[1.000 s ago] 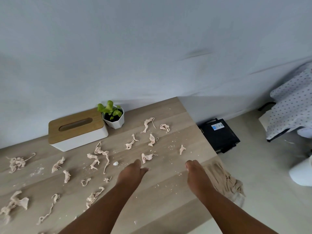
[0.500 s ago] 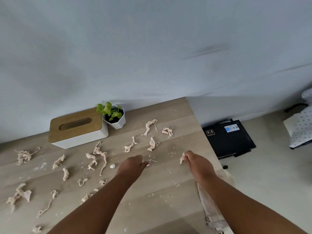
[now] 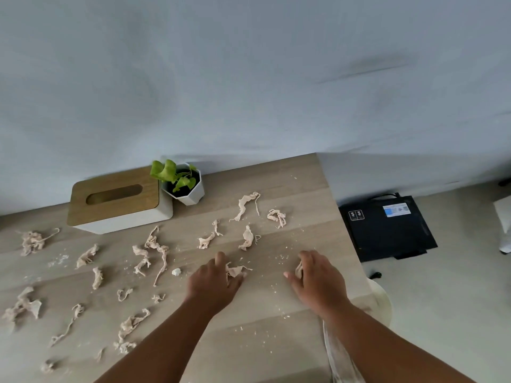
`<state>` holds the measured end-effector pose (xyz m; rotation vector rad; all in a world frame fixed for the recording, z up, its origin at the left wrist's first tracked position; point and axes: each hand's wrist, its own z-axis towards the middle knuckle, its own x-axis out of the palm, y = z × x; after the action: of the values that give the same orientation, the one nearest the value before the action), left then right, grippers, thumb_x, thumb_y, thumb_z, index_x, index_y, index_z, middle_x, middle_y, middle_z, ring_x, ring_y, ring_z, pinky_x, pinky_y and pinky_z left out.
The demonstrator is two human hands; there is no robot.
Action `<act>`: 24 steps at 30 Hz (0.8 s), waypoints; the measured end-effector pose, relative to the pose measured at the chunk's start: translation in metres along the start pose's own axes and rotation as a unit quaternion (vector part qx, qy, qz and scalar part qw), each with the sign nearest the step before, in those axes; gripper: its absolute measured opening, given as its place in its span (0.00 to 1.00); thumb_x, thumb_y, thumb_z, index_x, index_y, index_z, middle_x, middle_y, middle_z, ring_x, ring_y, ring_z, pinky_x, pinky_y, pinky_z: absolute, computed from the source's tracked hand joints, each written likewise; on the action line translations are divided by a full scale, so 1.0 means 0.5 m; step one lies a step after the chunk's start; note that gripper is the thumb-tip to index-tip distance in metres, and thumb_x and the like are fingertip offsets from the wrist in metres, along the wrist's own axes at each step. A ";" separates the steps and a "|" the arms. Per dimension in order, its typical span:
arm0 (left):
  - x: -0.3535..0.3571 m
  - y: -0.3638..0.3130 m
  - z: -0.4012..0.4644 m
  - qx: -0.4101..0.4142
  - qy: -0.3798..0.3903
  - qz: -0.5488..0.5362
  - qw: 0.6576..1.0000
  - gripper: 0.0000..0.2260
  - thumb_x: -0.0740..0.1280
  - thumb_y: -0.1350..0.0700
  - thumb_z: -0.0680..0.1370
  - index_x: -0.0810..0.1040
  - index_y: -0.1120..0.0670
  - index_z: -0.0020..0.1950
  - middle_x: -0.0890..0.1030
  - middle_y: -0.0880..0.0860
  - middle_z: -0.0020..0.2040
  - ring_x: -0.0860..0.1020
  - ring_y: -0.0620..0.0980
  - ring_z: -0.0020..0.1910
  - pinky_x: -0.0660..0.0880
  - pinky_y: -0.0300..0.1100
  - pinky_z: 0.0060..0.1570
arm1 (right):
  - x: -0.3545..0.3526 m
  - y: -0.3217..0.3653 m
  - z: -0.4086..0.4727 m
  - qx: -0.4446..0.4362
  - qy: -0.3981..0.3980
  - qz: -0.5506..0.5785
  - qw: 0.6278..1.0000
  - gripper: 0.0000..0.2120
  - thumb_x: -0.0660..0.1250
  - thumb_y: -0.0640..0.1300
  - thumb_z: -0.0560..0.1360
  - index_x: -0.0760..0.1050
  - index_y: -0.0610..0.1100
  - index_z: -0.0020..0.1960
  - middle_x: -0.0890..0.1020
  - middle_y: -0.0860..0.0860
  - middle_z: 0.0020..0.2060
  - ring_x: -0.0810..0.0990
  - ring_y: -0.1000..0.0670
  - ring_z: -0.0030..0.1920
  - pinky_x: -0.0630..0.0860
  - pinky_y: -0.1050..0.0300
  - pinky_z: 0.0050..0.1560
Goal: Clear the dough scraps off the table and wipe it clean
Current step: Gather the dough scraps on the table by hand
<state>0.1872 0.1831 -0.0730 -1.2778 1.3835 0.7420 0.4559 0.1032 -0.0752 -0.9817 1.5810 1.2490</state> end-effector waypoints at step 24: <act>-0.039 0.025 -0.004 0.119 0.123 -0.010 0.985 0.10 0.58 0.57 0.80 0.69 0.57 0.60 0.80 0.57 0.54 0.78 0.58 0.55 0.72 0.50 0.52 | -0.057 -0.012 0.018 -0.056 0.162 -0.053 0.984 0.19 0.61 0.36 0.79 0.68 0.45 0.69 0.75 0.48 0.62 0.79 0.48 0.54 0.79 0.54 0.49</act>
<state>0.1722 0.1896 -0.0568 -1.2207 1.6018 0.3984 0.4716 0.1127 -0.0512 -1.3785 1.6906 1.1562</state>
